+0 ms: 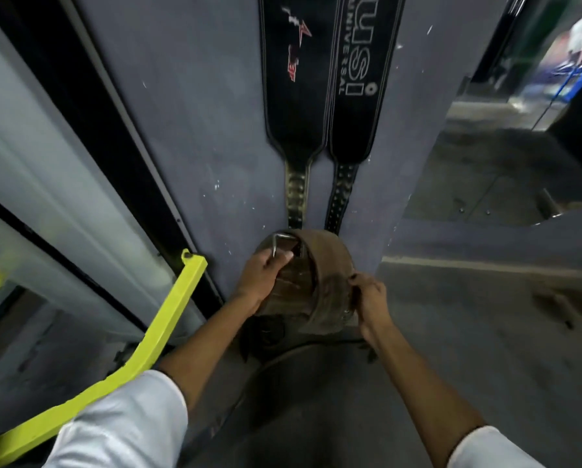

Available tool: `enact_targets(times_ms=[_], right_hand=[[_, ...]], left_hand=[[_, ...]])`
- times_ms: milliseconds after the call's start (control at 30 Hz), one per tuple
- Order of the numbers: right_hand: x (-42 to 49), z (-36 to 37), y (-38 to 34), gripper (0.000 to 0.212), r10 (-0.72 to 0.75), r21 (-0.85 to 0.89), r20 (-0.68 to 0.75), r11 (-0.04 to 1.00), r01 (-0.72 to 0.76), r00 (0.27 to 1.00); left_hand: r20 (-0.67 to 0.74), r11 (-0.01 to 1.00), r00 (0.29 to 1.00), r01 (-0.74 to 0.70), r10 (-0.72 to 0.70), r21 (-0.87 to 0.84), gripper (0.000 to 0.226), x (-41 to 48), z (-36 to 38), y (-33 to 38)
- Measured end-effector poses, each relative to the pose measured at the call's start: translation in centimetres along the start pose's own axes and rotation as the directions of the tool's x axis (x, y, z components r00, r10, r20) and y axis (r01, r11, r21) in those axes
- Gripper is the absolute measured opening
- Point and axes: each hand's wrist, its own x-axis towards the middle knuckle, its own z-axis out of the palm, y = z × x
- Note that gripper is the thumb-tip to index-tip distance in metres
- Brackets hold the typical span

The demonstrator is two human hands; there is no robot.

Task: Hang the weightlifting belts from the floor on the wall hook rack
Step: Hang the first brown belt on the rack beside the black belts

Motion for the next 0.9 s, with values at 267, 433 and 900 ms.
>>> enact_targets(times_ms=[267,433,900], right_hand=[[1.8,0.8,-5.9,0.049,-0.111,-0.581,-0.009,0.809,0.085,0.994],[-1.2,4.4,-10.1,0.043,-0.193,-0.138,0.078,0.97,0.202,0.978],[-3.1,7.4,-18.7,0.022,-0.112,0.011,0.189,0.994,0.112,0.976]], left_hand=[[0.183,0.981,0.966,-0.168,0.184,-0.1,0.027,-1.4,-1.9,5.2],[0.126,0.969,0.972,-0.174,0.198,-0.176,0.029,-1.0,-0.8,8.9],[-0.007,0.926,0.979,-0.195,0.204,-0.324,0.036,-1.7,1.7,13.4]])
